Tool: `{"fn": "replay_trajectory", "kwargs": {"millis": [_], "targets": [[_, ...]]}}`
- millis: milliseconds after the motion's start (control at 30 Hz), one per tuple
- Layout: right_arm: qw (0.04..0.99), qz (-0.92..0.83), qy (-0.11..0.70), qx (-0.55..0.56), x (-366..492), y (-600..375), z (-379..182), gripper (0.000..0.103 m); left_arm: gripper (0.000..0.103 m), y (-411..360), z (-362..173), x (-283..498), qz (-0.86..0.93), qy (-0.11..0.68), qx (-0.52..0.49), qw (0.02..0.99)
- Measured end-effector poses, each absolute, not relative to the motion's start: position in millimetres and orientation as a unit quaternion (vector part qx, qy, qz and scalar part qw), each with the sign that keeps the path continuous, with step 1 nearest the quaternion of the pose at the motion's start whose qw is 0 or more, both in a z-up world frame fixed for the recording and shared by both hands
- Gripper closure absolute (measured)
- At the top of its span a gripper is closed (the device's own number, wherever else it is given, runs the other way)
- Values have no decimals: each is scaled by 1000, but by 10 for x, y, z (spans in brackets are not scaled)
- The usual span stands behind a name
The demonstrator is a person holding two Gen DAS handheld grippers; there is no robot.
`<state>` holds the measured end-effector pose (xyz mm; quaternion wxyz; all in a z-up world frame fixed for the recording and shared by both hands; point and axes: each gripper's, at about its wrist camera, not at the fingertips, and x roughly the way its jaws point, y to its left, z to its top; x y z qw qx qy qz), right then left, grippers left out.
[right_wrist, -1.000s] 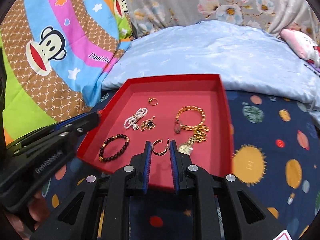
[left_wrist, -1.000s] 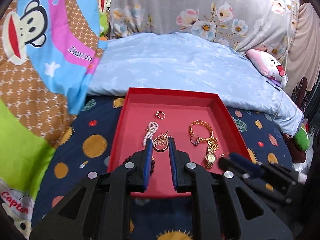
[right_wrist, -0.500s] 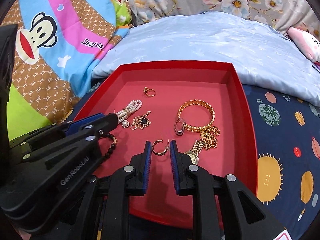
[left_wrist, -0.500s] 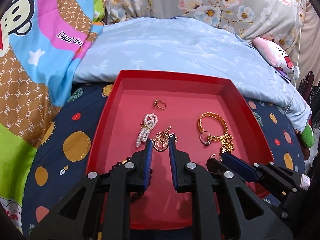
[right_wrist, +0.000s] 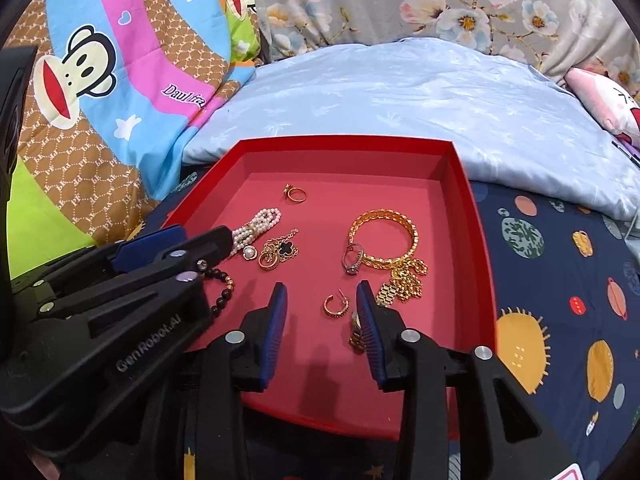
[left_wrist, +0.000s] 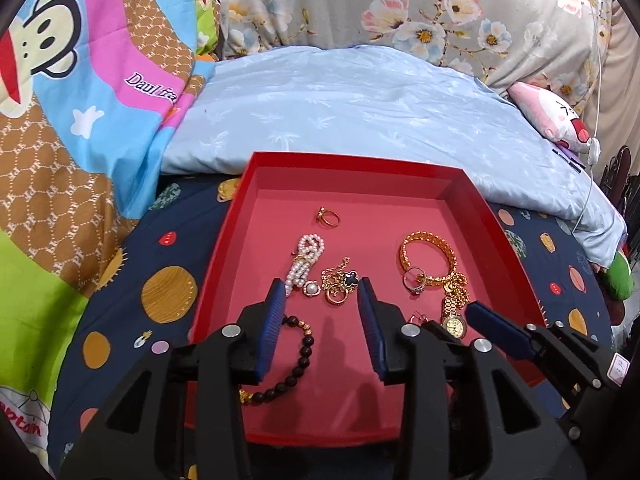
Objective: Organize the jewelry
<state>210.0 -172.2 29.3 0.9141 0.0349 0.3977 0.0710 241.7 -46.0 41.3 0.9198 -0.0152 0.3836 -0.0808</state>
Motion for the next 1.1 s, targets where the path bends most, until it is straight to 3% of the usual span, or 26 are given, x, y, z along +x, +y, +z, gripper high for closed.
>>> {"fn": "replay_trajectory", "kwargs": {"millis": [233, 433, 567, 767, 967, 1100], "targets": [[921, 56, 383, 42, 1850, -1779, 435, 49, 67, -372, 518, 2183, -70, 372, -11, 926], [927, 43, 372, 37, 1641, -1763, 547, 42, 66, -388, 631, 1970, -74, 363, -12, 929], [929, 33, 367, 40, 1521, -1792, 585, 39, 54, -412, 712, 1810, -69, 349, -2, 935], [929, 15, 365, 52, 1381, -1889, 591, 34, 48, -357, 799, 1658, -61, 338, -1, 939], [937, -10, 347, 37, 1259, -1883, 579, 20, 22, -273, 761, 1555, -35, 327, 2, 944], [939, -23, 343, 16, 1204, -1827, 478, 17, 19, -238, 628, 1500, -26, 332, 3, 943]]}}
